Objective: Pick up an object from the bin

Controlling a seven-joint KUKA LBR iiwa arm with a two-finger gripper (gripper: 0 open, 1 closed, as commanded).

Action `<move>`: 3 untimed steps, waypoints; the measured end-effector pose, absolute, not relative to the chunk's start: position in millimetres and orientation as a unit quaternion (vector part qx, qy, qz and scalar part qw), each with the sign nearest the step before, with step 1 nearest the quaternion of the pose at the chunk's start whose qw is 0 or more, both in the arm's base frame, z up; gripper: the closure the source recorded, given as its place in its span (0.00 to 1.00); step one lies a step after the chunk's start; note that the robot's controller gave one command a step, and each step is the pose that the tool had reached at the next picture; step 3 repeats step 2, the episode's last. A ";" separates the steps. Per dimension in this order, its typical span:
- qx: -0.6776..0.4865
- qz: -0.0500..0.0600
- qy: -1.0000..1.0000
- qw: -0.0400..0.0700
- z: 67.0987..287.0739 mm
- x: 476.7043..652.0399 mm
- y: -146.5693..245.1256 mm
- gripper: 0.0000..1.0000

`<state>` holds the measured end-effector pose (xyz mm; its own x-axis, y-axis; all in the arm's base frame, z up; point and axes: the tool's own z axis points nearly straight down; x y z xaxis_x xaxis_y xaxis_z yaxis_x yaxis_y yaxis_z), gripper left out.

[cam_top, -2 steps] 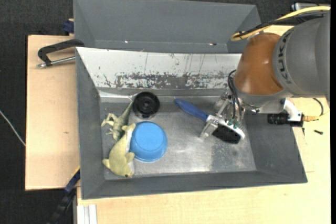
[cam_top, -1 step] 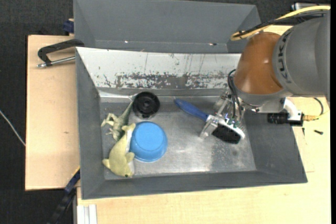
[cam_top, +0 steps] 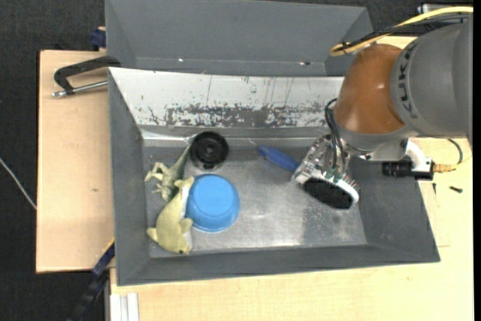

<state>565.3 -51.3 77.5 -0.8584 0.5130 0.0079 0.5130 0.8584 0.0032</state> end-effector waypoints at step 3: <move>-0.264 -0.001 -0.965 -0.005 158.1 568.5 -49.7 1.00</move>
Offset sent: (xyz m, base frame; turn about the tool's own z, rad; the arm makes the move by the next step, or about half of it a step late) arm 0.0000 0.0000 0.0110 0.0000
